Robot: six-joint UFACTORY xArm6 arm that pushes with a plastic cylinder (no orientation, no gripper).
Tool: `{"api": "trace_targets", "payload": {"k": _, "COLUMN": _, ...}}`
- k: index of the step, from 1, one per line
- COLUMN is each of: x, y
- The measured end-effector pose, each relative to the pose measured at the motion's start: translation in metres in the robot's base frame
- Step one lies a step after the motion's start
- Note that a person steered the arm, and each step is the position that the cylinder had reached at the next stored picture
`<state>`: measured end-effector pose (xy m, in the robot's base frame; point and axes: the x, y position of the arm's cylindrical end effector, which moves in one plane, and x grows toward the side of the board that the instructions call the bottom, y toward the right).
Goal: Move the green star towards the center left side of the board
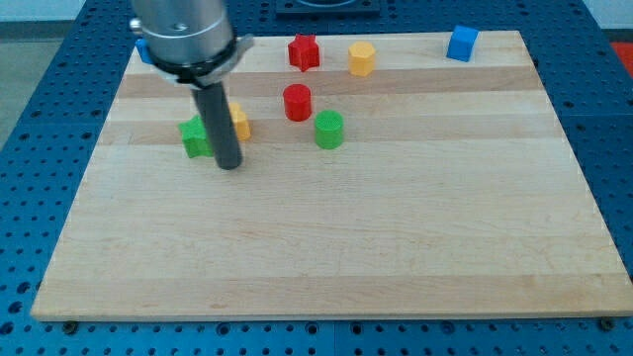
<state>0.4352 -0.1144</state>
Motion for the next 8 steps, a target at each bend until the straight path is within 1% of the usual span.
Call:
{"api": "trace_targets", "payload": {"k": 1, "x": -0.012, "y": -0.015}}
{"api": "trace_targets", "payload": {"k": 2, "x": -0.029, "y": -0.049}}
{"api": "trace_targets", "payload": {"k": 3, "x": -0.031, "y": -0.031}}
{"api": "trace_targets", "payload": {"k": 4, "x": -0.048, "y": -0.021}}
{"api": "trace_targets", "payload": {"k": 6, "x": -0.053, "y": -0.066}}
{"api": "trace_targets", "payload": {"k": 8, "x": -0.052, "y": -0.067}}
